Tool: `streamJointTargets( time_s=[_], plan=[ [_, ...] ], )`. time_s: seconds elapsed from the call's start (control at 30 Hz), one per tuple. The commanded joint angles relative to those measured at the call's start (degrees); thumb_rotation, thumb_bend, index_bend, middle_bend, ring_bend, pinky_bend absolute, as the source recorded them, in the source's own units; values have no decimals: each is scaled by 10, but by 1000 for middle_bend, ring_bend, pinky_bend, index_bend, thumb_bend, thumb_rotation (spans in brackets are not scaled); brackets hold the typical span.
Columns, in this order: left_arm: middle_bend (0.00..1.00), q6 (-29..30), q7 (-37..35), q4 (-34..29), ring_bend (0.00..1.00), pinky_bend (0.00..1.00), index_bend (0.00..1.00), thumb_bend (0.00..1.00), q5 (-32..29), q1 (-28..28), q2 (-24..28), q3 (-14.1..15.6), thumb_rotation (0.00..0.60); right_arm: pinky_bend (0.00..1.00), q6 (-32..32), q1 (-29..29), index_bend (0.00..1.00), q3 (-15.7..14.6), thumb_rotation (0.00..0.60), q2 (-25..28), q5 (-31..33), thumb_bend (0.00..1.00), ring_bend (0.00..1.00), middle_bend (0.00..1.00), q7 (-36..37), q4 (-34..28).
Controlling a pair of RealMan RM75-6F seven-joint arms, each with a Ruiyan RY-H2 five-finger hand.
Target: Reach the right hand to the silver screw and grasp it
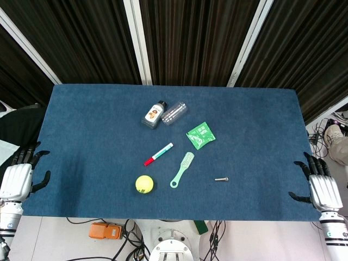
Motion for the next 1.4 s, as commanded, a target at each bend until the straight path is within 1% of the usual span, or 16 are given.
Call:
streamJointTargets(
  time_s=[0.03, 0.3, 0.5, 0.57, 0.8, 0.93, 1.17, 1.4],
  plan=[
    [48, -2, -3, -1, 38, 115, 234, 448, -1, -1, 1, 0, 600, 0, -27, 25, 294, 3, 600, -9, -3, 200, 46, 56, -21, 2],
    [48, -4, -5, -2, 38, 115, 234, 448, -2, -1, 2, -1, 600, 4, -94, 89, 341, 18, 600, -32, -1, 308, 52, 56, -99, -22],
    [48, -6, -8, -1, 38, 115, 234, 448, -3, -2, 3, -1, 600, 18, -132, 128, 351, 24, 600, -62, 8, 420, 54, 56, -136, -31],
    [48, -6, -9, -1, 38, 115, 234, 448, -3, -3, 3, -1, 600, 21, -141, 136, 353, 23, 600, -71, 10, 441, 54, 56, -145, -30],
    [48, -9, -10, 0, 38, 115, 234, 448, -2, -4, 4, 0, 600, 21, -170, 160, 355, 8, 600, -103, 13, 443, 54, 56, -171, -29],
    [48, -9, -9, -1, 38, 115, 234, 447, -2, -4, 4, 0, 600, 22, -183, 170, 379, 2, 600, -120, 20, 443, 54, 56, -184, -21],
    [48, -10, -9, -1, 38, 115, 234, 447, -3, -4, 5, 0, 600, 31, -188, 180, 426, -6, 600, -146, 23, 443, 61, 56, -192, -9],
    [48, -12, -7, -2, 38, 115, 234, 448, -5, -5, 6, 0, 600, 40, -193, 190, 445, -8, 600, -162, 32, 445, 67, 56, -195, 3]
  ],
)
